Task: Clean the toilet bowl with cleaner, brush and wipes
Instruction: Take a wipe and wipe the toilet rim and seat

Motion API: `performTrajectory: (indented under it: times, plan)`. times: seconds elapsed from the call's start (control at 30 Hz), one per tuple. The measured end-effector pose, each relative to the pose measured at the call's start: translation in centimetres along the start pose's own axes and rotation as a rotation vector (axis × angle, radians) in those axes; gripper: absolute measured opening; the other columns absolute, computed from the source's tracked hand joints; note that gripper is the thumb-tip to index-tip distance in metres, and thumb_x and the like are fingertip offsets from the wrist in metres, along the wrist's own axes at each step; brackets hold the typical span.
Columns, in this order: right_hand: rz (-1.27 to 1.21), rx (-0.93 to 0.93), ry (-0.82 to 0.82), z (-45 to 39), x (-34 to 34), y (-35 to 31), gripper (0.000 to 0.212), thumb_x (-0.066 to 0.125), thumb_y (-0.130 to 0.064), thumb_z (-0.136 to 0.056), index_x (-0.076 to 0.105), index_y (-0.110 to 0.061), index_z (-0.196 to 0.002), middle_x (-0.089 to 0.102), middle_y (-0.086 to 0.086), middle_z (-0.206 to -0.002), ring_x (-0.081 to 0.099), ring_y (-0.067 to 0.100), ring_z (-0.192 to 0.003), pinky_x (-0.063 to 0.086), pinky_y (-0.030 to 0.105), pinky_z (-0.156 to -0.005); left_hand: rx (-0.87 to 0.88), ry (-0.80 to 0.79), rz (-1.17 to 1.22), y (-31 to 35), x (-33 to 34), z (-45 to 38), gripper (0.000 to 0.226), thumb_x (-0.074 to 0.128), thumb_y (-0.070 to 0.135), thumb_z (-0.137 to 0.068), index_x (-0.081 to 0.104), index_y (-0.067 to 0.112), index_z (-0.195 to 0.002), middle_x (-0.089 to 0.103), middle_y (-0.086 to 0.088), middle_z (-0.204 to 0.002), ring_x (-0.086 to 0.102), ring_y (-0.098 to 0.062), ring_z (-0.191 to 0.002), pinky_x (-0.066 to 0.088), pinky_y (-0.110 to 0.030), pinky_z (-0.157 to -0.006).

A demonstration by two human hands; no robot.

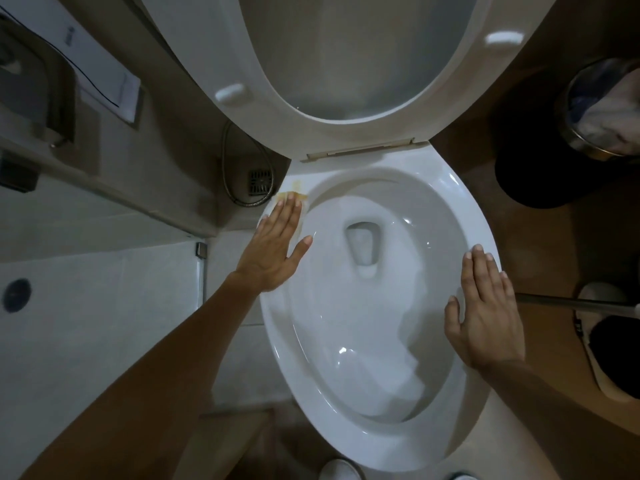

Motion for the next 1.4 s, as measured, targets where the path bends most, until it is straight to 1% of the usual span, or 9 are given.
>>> performTrajectory:
  times: [0.23, 0.43, 0.57, 0.67, 0.83, 1.0, 1.27, 1.33, 1.4]
  plan:
    - [-0.002, -0.004, 0.0, 0.1, 0.0, 0.0, 0.072, 0.03, -0.032, -0.087, 0.017, -0.005, -0.152, 0.011, 0.009, -0.161, 0.01, 0.02, -0.148, 0.009, 0.037, -0.12, -0.035, 0.026, 0.01, 0.1, -0.4, -3.2, 0.071, 0.007, 0.057, -0.094, -0.008, 0.018, -0.152, -0.014, 0.001, -0.159, -0.015, -0.013, -0.145, 0.001, -0.041, -0.12]
    - [-0.023, -0.002, 0.014, 0.0, 0.1, 0.0, 0.073, 0.029, -0.032, -0.085, 0.02, -0.004, -0.151, 0.014, 0.01, -0.16, 0.013, 0.022, -0.148, 0.011, 0.039, -0.12, -0.153, 0.073, 0.078, 1.1, 0.5, 1.6, 0.069, 0.006, 0.054, -0.094, -0.008, 0.019, -0.151, -0.015, 0.004, -0.158, -0.017, -0.008, -0.144, -0.007, -0.032, -0.118]
    - [-0.025, -0.005, 0.025, 0.1, 0.1, 0.0, 0.072, 0.03, -0.032, -0.085, 0.022, -0.003, -0.151, 0.016, 0.011, -0.159, 0.016, 0.023, -0.147, 0.012, 0.04, -0.119, -0.238, 0.036, 0.073, 1.7, 1.9, 4.3, 0.069, 0.001, 0.057, -0.091, -0.013, 0.021, -0.149, -0.017, 0.005, -0.157, -0.019, -0.007, -0.143, -0.012, -0.029, -0.115]
    - [-0.025, -0.007, 0.033, 0.1, 0.1, -0.1, 0.072, 0.029, -0.032, -0.086, 0.022, -0.003, -0.151, 0.016, 0.011, -0.159, 0.017, 0.024, -0.147, 0.014, 0.041, -0.119, -0.23, 0.028, 0.071, 1.7, 1.8, 4.5, 0.066, 0.006, 0.053, -0.093, -0.014, 0.021, -0.147, -0.017, 0.004, -0.157, -0.019, -0.008, -0.143, -0.012, -0.029, -0.114]
    - [-0.021, -0.012, 0.031, 0.0, 0.1, 0.0, 0.072, 0.03, -0.031, -0.085, 0.023, -0.003, -0.15, 0.017, 0.011, -0.159, 0.018, 0.024, -0.147, 0.016, 0.041, -0.118, -0.344, 0.174, 0.166, 2.4, 1.5, 4.8, 0.063, 0.026, 0.038, -0.1, -0.003, 0.015, -0.151, -0.006, 0.0, -0.159, -0.012, -0.007, -0.142, -0.004, -0.032, -0.116]
    - [-0.016, -0.006, 0.029, 0.1, 0.1, 0.0, 0.071, 0.03, -0.032, -0.086, 0.021, -0.004, -0.151, 0.016, 0.011, -0.16, 0.015, 0.023, -0.147, 0.014, 0.041, -0.119, -0.495, 0.232, 0.088, 2.6, 1.9, 3.9, 0.063, 0.034, 0.028, -0.102, -0.001, 0.013, -0.152, -0.005, -0.003, -0.16, -0.007, -0.019, -0.147, -0.001, -0.033, -0.115]
    - [-0.015, -0.003, 0.025, 0.1, 0.2, 0.1, 0.072, 0.031, -0.03, -0.085, 0.02, -0.004, -0.151, 0.015, 0.01, -0.16, 0.014, 0.022, -0.148, 0.013, 0.04, -0.12, -0.446, 0.291, 0.092, 2.8, 1.6, 4.3, 0.056, 0.032, 0.007, -0.101, 0.008, 0.008, -0.152, 0.005, -0.006, -0.16, 0.006, -0.021, -0.147, 0.017, -0.034, -0.116]
    - [-0.017, -0.001, 0.025, 0.1, 0.2, 0.1, 0.072, 0.03, -0.031, -0.086, 0.02, -0.004, -0.151, 0.015, 0.01, -0.16, 0.014, 0.022, -0.148, 0.012, 0.039, -0.12, -0.415, 0.317, 0.143, 2.5, 1.0, 4.6, 0.06, 0.037, -0.002, -0.098, 0.012, 0.01, -0.151, 0.011, -0.005, -0.159, 0.016, -0.022, -0.145, 0.029, -0.036, -0.114]
    - [-0.018, -0.002, 0.027, 0.0, 0.2, 0.1, 0.072, 0.03, -0.031, -0.085, 0.021, -0.004, -0.151, 0.015, 0.01, -0.16, 0.014, 0.022, -0.148, 0.011, 0.039, -0.12, -0.451, 0.36, 0.227, 2.1, -0.7, 4.3, 0.056, 0.034, -0.001, -0.1, 0.016, 0.012, -0.151, 0.022, -0.009, -0.157, 0.038, -0.029, -0.136, 0.042, -0.039, -0.104]
Point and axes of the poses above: each hand's wrist, its own z-axis away from the middle knuckle, its own x-axis out of the palm, y = z × x, the point moved 4 cm from there along -z, towards the middle knuckle
